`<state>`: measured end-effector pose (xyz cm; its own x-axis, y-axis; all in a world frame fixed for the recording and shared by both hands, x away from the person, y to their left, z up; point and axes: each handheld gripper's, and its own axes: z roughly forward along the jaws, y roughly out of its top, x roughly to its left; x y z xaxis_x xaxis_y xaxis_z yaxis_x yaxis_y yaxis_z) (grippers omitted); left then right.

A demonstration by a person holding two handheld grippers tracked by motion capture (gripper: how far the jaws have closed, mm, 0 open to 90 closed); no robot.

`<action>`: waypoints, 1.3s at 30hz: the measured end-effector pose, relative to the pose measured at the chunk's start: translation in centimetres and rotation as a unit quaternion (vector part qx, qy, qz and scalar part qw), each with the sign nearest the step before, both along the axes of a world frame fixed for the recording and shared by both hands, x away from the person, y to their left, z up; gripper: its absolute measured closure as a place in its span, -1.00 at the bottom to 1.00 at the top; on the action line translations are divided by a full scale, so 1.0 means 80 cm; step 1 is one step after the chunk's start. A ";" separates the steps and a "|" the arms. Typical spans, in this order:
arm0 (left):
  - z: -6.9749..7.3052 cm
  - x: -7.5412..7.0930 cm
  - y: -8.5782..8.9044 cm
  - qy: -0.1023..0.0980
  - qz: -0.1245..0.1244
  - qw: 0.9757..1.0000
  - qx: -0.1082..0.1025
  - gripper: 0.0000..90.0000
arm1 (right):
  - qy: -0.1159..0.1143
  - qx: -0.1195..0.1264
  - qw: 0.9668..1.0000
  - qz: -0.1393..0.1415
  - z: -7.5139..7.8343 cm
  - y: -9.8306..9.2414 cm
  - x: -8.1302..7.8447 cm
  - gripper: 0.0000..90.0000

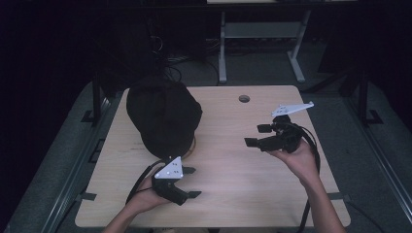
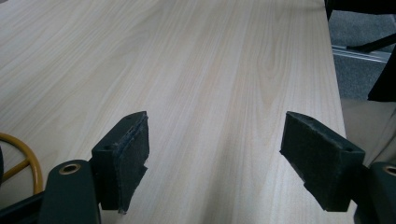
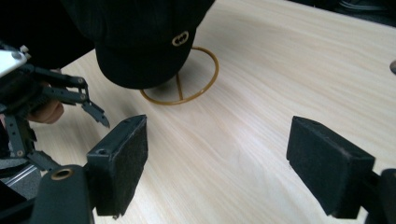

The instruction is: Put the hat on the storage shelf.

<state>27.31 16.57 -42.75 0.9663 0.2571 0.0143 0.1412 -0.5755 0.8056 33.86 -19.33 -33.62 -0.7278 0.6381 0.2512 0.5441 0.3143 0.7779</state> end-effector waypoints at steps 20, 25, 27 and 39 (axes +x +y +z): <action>0.000 0.001 0.002 -0.001 0.006 1.000 0.003 -0.52 | 0.021 0.007 0.999 -0.023 -0.039 -0.032 -0.030 -0.55; -0.001 0.001 0.002 0.002 0.007 1.000 0.003 -0.52 | 0.024 0.008 0.999 -0.029 -0.048 -0.040 -0.037 -0.55; -0.002 0.001 0.002 0.002 0.007 1.000 0.003 -0.52 | 0.023 0.006 0.999 -0.029 -0.051 -0.043 -0.039 -0.56; -0.001 0.002 0.003 0.003 0.009 1.000 0.002 -0.52 | 0.024 -0.003 0.999 -0.032 -0.066 -0.055 -0.058 -0.56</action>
